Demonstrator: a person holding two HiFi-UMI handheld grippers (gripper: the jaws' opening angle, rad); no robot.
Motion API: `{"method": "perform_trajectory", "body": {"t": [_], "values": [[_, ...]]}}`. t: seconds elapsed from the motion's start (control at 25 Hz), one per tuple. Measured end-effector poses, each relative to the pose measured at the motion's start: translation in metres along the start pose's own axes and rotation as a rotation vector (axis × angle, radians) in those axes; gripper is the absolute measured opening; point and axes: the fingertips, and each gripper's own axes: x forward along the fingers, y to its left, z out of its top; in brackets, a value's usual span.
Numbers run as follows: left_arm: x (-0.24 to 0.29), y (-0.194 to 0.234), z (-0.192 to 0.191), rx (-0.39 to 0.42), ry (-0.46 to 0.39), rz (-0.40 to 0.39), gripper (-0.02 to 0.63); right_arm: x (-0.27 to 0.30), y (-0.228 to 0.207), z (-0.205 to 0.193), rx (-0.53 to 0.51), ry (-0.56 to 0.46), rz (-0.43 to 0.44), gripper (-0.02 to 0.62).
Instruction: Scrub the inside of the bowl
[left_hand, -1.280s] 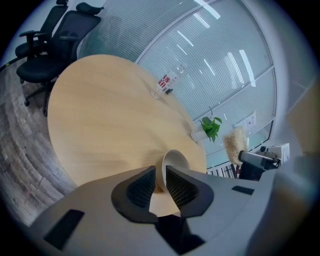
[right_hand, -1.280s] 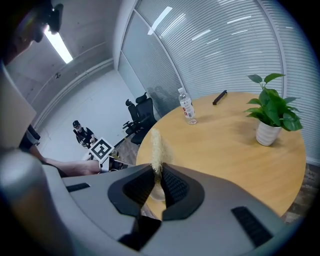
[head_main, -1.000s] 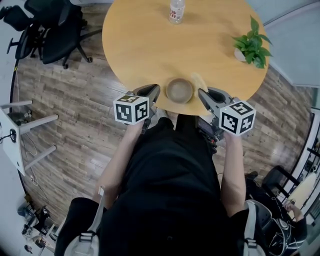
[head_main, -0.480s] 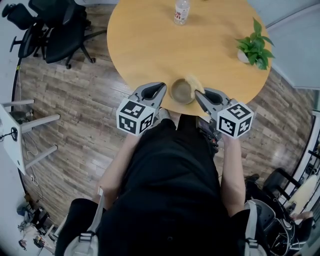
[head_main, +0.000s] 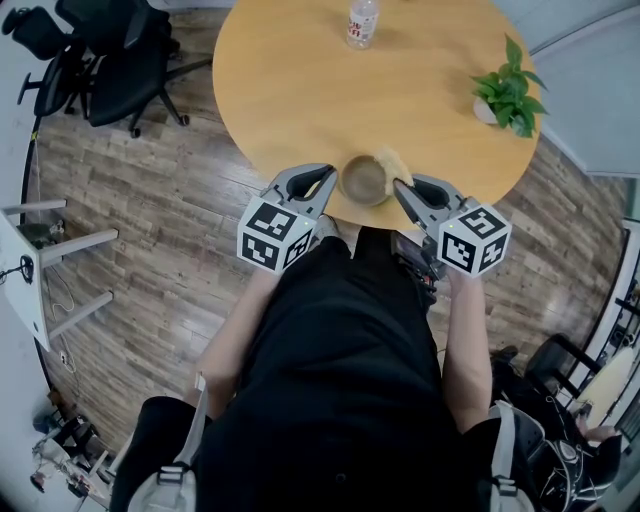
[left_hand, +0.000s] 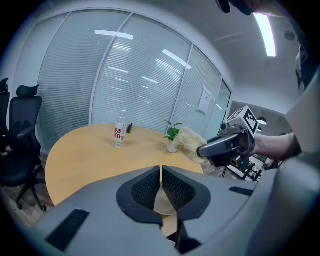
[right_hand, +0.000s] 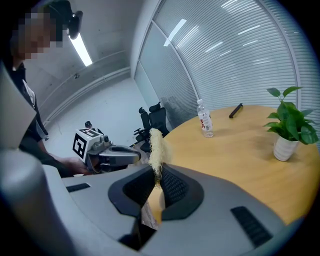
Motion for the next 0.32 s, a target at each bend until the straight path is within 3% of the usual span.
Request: {"method": "perform_trajectory", "body": {"t": [0.32], "values": [[-0.0028,-0.0001,-0.0001,-0.004,-0.004,-0.002,0.025,0.0013,0.0053,-0.0012,-0.018,0.01,0.002,0.038]]}}
